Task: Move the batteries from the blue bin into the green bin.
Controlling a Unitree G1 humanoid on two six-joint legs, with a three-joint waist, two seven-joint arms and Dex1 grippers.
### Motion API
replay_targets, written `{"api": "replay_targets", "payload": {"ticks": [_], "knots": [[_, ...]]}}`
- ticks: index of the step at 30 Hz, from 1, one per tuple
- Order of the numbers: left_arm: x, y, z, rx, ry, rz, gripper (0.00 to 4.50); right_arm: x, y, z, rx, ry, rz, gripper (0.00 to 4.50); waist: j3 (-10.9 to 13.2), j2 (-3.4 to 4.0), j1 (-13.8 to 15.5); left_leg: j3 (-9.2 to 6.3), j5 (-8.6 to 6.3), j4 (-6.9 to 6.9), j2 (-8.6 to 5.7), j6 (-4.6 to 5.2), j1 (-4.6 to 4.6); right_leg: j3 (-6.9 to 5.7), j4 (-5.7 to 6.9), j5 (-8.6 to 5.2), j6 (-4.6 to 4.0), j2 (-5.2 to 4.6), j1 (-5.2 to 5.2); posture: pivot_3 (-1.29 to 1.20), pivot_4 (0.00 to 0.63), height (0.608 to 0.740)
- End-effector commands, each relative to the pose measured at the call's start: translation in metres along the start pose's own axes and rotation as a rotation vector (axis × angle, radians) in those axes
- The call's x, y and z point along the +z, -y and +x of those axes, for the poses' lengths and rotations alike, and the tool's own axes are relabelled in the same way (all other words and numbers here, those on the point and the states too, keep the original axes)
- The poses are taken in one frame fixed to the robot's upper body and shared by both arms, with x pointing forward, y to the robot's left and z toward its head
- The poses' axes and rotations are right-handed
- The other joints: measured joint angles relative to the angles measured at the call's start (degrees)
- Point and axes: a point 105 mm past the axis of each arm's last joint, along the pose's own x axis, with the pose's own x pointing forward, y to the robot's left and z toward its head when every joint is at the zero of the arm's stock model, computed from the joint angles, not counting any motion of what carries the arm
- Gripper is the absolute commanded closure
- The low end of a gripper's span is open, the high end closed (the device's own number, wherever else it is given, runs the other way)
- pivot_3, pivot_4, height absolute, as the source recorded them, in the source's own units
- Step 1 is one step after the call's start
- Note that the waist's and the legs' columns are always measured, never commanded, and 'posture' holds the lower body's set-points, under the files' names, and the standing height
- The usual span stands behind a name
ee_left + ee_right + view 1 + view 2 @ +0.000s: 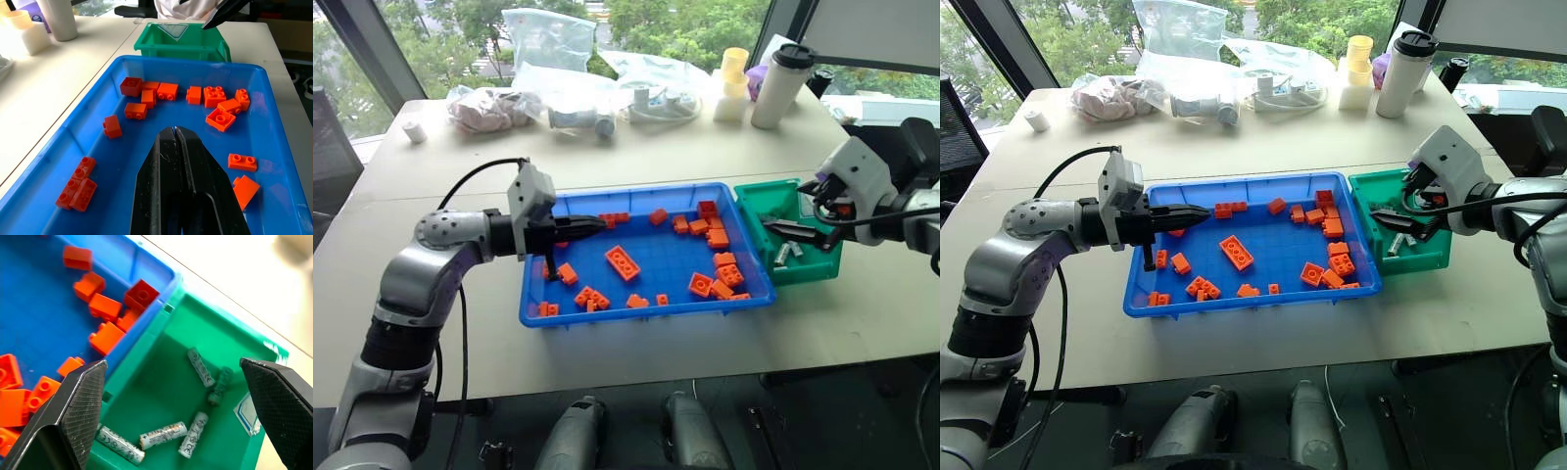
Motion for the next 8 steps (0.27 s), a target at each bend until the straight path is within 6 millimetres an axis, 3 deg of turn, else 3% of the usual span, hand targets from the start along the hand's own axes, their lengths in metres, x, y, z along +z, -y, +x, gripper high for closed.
{"api": "replay_targets", "payload": {"ticks": [1,8], "knots": [[0.0086,0.0003,-0.0086,-0.001,0.016,0.037,4.5,0.0247,-0.0173,-0.0143,0.08,0.074,-0.074,0.03,0.0,0.0,0.0,0.0,0.0,0.0,0.0,0.01,0.0,0.01,0.0,0.0,0.0,0.0,0.0,0.0,0.15,0.74],[0.0093,0.0016,-0.0126,-0.011,0.013,0.031,4.5,0.0312,-0.0256,-0.0202,0.114,0.074,-0.1,0.03,0.0,0.0,0.2,-0.01,-0.02,0.03,0.0,0.03,0.0,-0.01,-0.04,0.0,0.0,-0.04,0.05,0.0,0.15,0.74]]}}
